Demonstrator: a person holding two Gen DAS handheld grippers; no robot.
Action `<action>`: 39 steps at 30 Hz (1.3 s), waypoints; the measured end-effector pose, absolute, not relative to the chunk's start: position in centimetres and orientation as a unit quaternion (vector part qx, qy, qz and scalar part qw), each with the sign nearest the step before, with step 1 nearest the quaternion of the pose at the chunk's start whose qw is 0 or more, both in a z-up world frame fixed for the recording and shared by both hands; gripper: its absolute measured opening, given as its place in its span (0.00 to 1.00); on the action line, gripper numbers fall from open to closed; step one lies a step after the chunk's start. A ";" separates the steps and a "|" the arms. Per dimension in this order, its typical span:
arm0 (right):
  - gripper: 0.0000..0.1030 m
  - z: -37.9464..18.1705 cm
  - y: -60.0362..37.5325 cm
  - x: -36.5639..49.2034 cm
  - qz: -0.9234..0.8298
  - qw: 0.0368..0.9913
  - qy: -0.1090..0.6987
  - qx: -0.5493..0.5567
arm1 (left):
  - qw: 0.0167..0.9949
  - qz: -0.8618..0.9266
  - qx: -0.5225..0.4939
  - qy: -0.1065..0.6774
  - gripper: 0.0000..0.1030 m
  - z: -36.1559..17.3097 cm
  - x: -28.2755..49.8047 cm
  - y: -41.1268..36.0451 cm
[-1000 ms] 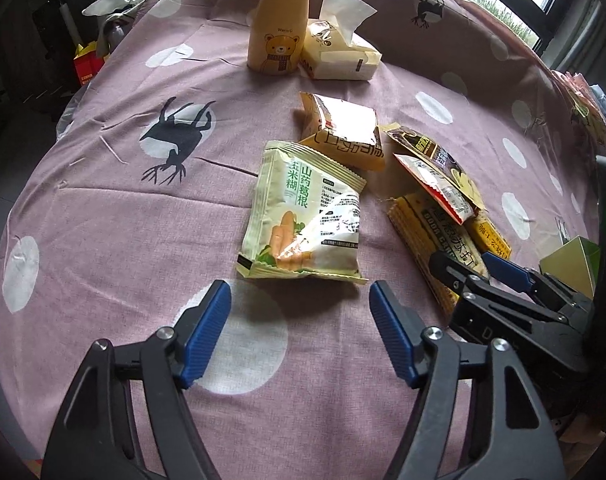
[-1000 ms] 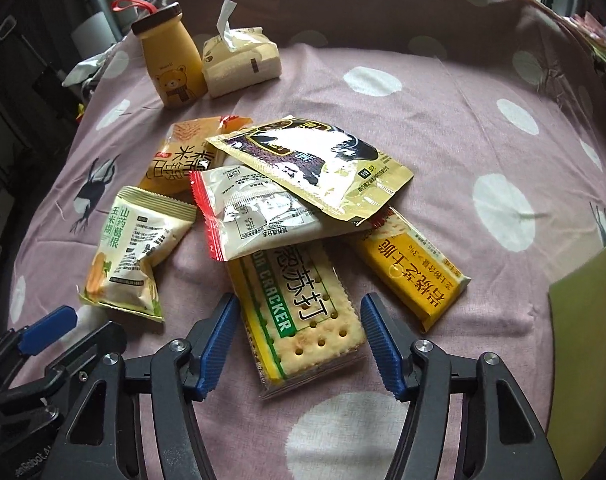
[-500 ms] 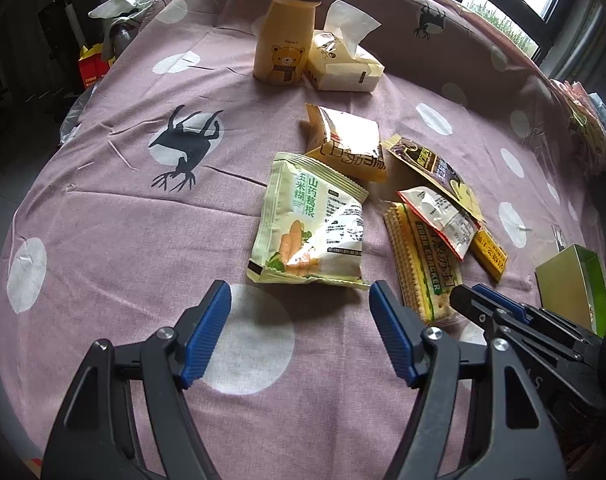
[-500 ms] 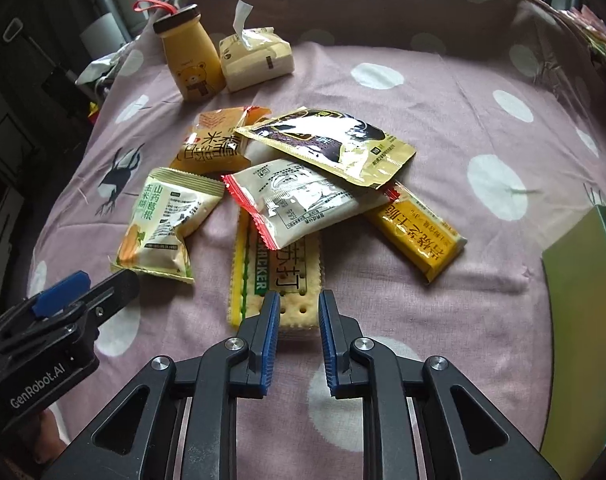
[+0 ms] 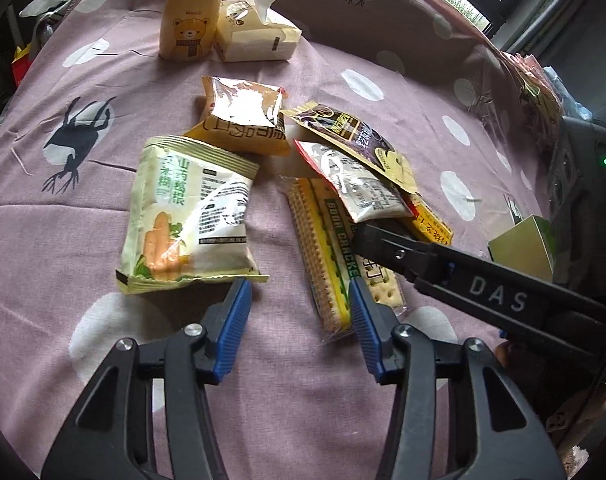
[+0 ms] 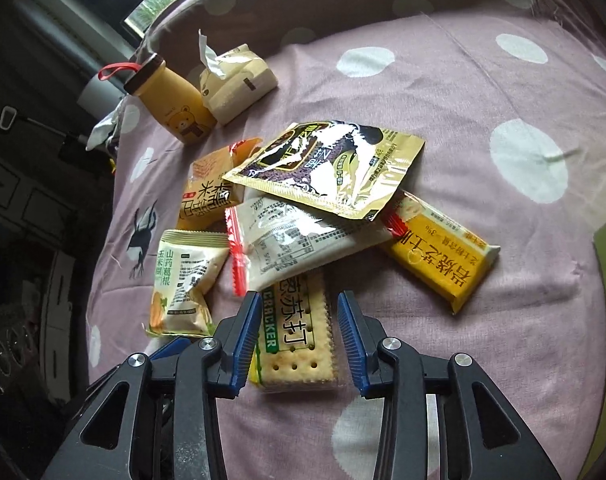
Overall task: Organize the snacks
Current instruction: 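Grasp the green-and-yellow soda cracker pack with the right gripper, then carry the soda cracker pack into the green box and release it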
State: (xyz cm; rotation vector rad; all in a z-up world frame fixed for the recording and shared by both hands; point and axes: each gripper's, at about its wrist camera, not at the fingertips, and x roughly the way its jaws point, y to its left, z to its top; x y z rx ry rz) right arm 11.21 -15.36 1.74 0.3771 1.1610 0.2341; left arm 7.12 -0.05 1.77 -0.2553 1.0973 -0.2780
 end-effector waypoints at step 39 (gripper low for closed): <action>0.37 8.1 -16.5 4.6 0.121 0.859 0.456 0.199 | 0.868 -0.219 -0.117 0.430 0.29 6.9 2.8 -2.5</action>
